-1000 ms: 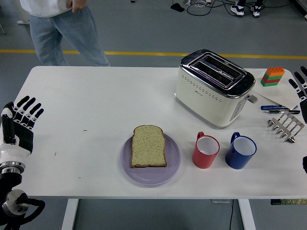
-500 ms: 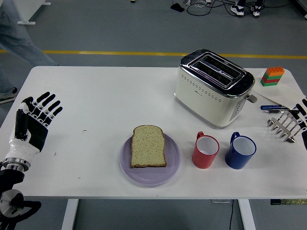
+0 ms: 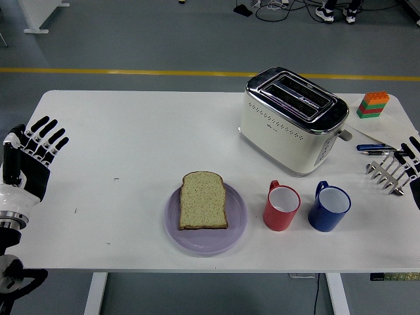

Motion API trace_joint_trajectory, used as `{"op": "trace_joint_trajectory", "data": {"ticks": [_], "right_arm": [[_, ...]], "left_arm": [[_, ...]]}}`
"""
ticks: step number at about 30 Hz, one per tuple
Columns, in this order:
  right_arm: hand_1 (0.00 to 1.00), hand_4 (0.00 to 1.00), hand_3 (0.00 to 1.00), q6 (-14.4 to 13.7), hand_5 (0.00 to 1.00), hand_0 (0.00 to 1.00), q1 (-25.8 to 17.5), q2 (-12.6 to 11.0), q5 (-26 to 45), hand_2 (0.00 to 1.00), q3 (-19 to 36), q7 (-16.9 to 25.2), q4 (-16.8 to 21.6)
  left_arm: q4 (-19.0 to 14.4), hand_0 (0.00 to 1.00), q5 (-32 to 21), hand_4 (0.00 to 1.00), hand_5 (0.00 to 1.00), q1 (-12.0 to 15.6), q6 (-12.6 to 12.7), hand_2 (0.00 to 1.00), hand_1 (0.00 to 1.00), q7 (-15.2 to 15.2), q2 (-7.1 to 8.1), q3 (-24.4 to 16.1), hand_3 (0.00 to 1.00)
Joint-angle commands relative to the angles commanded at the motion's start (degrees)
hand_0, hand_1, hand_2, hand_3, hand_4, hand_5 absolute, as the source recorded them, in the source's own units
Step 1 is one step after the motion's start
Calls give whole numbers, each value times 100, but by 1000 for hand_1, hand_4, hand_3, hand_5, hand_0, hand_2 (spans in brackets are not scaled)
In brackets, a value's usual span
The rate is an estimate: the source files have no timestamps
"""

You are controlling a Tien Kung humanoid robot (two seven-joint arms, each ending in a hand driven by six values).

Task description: Push plate across desktop,pick up the break from the machine,place the break in the plate

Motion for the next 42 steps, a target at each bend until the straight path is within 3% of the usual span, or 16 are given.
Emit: {"op": "trace_joint_trajectory", "data": {"ticks": [20,30,42], "right_arm": [[701,515,668,48,289,741,51,16,-212,710,-75,213,-82],[713,529,682,-36,344,755,89,-14,-1786,722,-90,662,-189],[714,530,678,70,343,758,86,-43,-1595,721,0,580,-224]], "left_arm": [[-41,785,-22,498,998,-89,-108,788,768,110,-57,19,700],[-55,783,-7,500,998,-103,-113,784,767,131,-70,3,702],[-31,784,-15,502,998,-120,-98,780,765,172,-95,20,703]]}}
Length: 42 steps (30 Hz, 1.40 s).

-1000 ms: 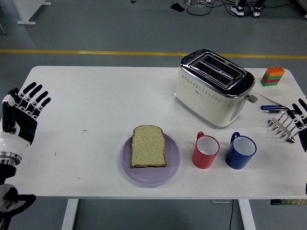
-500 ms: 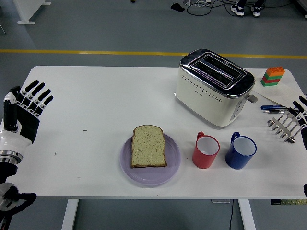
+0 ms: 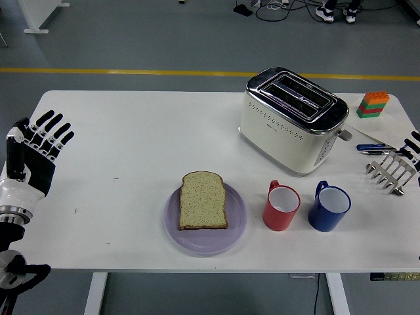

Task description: Push plate across desktop,pick up the break from the machine,place the break in the plate

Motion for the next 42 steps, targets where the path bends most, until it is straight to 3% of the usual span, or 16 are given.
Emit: {"op": "trace_joint_trajectory", "data": {"ticks": [8,9,18,22,28,35,42], "right_arm": [[713,528,686,19,351,758,-42,-20,145,721,-14,-32,-20],[716,538,688,25,396,761,-49,-24,156,725,-15,-36,-19],[717,542,689,-1,400,759,-108,-17,197,725,-74,-83,-52],[717,542,690,-42,403,760,-138,-19,233,725,-76,-78,-71],[717,543,691,-56,405,760,-129,-14,232,725,-40,-83,-87],[717,543,692,-55,405,760,-125,3,209,725,3,-84,-122],[716,543,691,-47,404,760,-114,15,189,725,17,-89,-149]], "left_arm": [[9,784,-7,506,998,2,17,773,765,3,-21,42,704],[12,785,6,507,998,5,30,773,764,38,-22,44,704],[17,785,91,510,998,51,20,774,765,248,11,58,705],[40,785,165,507,998,0,-133,773,765,489,243,84,711],[76,785,605,508,998,-139,-418,779,770,893,729,94,713],[48,786,910,507,998,-222,-557,782,772,1035,868,-9,717],[-27,786,956,509,998,-157,-591,783,772,1027,861,-153,716]]}}
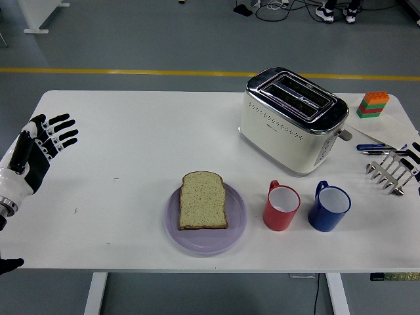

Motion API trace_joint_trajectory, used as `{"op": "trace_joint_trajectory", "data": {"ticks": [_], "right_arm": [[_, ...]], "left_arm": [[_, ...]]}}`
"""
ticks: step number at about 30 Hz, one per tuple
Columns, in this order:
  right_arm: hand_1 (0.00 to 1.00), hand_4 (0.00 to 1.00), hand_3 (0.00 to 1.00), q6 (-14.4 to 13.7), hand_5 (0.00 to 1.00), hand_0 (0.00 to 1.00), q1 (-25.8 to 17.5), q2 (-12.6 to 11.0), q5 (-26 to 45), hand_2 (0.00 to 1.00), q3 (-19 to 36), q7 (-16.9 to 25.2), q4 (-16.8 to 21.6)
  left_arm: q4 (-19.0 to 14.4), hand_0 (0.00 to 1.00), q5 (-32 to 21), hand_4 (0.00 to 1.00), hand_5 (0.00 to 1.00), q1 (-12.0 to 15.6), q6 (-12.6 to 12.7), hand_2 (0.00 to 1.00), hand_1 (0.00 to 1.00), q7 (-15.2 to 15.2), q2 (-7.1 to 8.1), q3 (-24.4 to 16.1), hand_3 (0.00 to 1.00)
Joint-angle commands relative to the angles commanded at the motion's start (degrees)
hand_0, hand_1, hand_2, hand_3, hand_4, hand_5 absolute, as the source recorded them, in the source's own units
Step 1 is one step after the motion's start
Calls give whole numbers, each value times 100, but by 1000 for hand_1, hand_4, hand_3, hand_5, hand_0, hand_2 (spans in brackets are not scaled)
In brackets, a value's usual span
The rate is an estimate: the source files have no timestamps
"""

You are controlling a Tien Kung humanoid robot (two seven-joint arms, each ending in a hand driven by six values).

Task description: Push plate across desktop,pick up the break from the machine,place the break in the plate

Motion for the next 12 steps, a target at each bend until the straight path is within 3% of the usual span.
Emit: {"op": "trace_joint_trajectory", "data": {"ticks": [12], "right_arm": [[716,542,689,-4,403,758,16,17,28,723,5,-5,-30]], "left_arm": [[-135,788,11,514,998,191,1,780,772,-112,-298,-387,719]]}}
